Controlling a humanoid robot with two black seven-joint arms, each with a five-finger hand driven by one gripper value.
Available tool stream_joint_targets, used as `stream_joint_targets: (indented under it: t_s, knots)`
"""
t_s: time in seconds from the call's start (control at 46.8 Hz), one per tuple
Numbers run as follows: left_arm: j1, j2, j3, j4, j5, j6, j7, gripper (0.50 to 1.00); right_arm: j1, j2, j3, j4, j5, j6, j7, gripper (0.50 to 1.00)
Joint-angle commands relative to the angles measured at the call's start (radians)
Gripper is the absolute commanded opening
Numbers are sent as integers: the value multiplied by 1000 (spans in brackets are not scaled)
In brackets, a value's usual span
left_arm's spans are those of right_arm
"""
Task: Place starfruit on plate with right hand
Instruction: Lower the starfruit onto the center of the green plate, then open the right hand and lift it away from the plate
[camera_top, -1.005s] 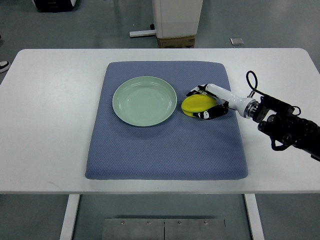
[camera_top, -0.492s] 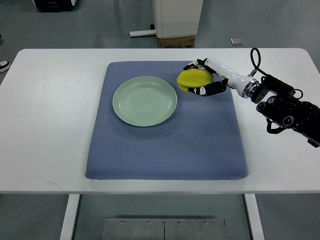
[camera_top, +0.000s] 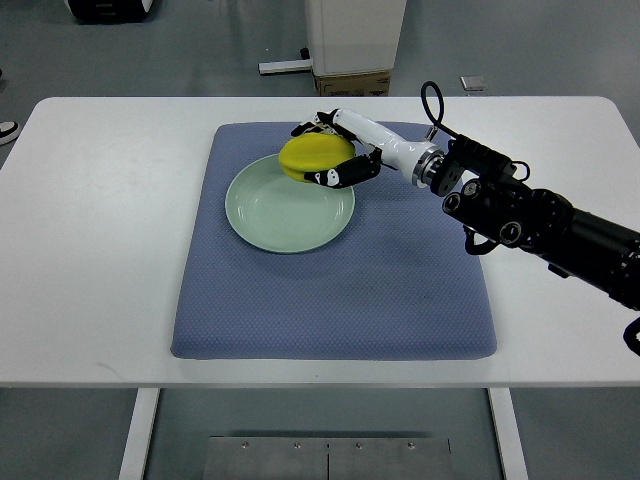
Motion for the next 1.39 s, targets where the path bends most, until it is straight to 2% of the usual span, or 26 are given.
stream_joint_targets:
  t_s: [0.0, 0.257, 0.385, 0.556, 1.027, 1.112, 1.134, 1.219, 1.369]
  knots:
    - [0, 0, 1, 0, 0, 0, 0, 1000, -1, 0, 0, 0, -1, -1, -15, 500]
    - [0, 0, -1, 0, 0, 0, 0, 1000, -3, 0, 0, 9, -12, -1, -35, 500]
    - [0, 0, 1, 0, 0, 0, 0, 1000, 9, 0, 0, 100, -16, -2, -56, 500]
    - [0, 0, 1, 0, 0, 0, 0, 1000, 11, 0, -3, 160, -44, -2, -64, 500]
    - [0, 0, 1, 0, 0, 0, 0, 1000, -17, 0, -54, 158, -88, -2, -150, 500]
    - [0, 0, 1, 0, 0, 0, 0, 1000, -26, 0, -54, 158, -88, -2, -150, 796]
    - [0, 0, 1, 0, 0, 0, 0, 1000, -28, 0, -54, 158, -87, -2, -152, 855]
    - [0, 0, 1, 0, 0, 0, 0, 1000, -28, 0, -51, 160, -84, -1, -152, 991]
    - [0, 0, 1, 0, 0, 0, 0, 1000, -25, 0, -43, 158, -78, -1, -162, 1000]
